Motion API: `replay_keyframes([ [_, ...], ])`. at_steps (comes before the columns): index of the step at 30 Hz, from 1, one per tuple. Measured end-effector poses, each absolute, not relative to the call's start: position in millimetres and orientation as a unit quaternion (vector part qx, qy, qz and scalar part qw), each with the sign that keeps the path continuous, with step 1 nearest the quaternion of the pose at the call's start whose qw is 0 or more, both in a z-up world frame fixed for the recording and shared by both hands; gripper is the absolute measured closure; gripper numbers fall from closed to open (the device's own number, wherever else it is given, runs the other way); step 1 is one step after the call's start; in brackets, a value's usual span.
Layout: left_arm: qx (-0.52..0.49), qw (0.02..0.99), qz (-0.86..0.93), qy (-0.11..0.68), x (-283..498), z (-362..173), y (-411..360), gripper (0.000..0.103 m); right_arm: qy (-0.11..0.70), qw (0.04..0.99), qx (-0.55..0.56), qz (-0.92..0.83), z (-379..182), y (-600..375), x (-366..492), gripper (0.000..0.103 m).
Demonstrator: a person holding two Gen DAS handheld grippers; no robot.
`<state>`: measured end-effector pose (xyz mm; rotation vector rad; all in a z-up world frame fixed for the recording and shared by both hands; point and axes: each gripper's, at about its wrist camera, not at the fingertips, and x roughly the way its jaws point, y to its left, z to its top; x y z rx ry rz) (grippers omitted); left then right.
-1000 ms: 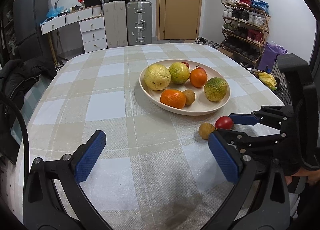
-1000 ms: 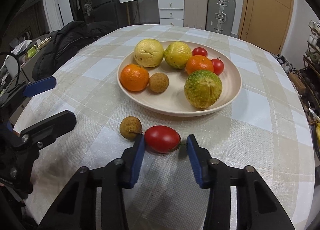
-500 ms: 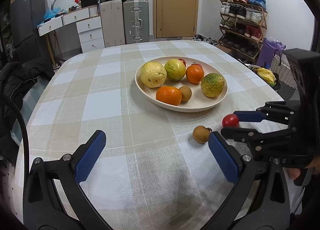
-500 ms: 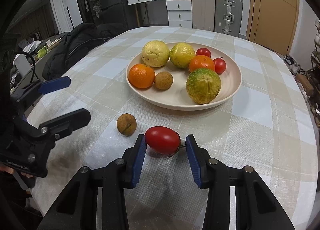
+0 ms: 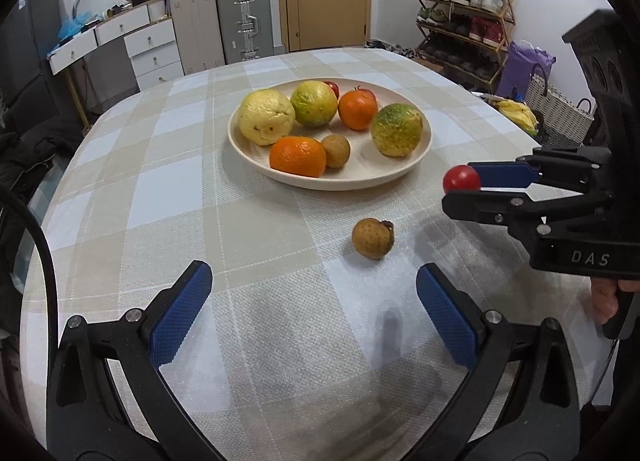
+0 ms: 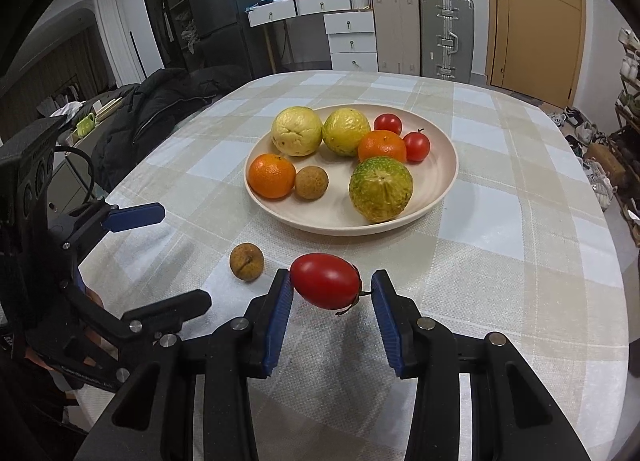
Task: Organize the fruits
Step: 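Close the right gripper on the red tomato and lift it, then grasp the small brown fruit with the left gripper while the right holds the tomato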
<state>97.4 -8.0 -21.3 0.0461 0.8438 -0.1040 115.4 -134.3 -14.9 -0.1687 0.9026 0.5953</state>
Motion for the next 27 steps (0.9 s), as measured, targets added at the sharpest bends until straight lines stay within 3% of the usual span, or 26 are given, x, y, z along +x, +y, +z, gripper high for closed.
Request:
replay_keyframes([
  [7, 0.032, 0.903, -0.076, 0.421, 105, -26, -21, 0.005, 0.432, 0.854, -0.085, 0.279, -18, -135, 117, 0.061],
  [12, 0.037, 0.896, -0.083, 0.435, 115, -31, -29, 0.027, 0.433, 0.854, -0.08, 0.277, -18, -141, 119, 0.061],
  [20, 0.023, 0.888, -0.095, 0.449, 132, -37, -34, 0.051, 0.434, 0.857, -0.067, 0.268, -18, -153, 125, 0.061],
  [22, 0.028, 0.889, -0.096, 0.447, 134, -37, -36, 0.059, 0.435, 0.858, -0.065, 0.266, -18, -155, 126, 0.061],
  [25, 0.029, 0.889, -0.107, 0.444, 133, -36, -38, 0.08, 0.434, 0.859, -0.062, 0.266, -17, -156, 127, 0.061],
  [27, 0.028, 0.89, -0.109, 0.441, 133, -35, -39, 0.08, 0.433, 0.859, -0.062, 0.267, -17, -156, 126, 0.061],
])
